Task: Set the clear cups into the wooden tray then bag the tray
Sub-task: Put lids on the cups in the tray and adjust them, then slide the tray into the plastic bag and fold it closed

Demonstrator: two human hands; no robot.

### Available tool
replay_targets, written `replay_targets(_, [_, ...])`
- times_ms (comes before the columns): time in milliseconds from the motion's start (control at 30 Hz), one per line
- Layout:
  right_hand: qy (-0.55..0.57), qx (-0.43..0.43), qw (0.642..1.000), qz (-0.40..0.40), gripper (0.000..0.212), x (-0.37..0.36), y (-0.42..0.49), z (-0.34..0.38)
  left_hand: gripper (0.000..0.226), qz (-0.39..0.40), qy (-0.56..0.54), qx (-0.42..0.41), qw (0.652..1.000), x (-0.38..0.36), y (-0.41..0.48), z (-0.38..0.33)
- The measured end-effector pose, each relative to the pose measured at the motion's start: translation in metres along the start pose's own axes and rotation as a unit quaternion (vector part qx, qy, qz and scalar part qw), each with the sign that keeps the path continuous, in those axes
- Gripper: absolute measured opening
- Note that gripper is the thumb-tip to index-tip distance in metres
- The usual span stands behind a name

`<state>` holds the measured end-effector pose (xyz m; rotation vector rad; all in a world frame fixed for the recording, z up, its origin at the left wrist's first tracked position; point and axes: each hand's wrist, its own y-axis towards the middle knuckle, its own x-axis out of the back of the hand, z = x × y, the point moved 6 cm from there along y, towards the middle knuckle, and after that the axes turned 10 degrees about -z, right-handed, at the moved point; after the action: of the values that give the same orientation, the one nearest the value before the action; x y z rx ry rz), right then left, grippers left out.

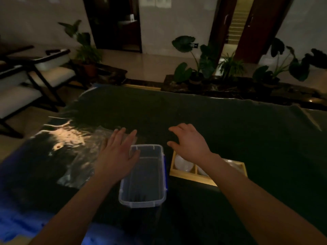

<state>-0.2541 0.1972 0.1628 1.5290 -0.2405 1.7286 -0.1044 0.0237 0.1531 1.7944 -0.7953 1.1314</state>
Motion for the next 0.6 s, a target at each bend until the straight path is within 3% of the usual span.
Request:
replay_targets(333, [0.043,0.075,0.995,0.041,0.049,-0.090,0.045,0.093,0.072,0.036,-0.001,0.106,0.994,0.000,-0.025,0.117])
replay_targets(600, [0.085,0.014,0.977,0.195,0.027,-0.185,0.048,0.155,0.071,0.132,0.003,0.215,0.967,-0.065,-0.047,0.219])
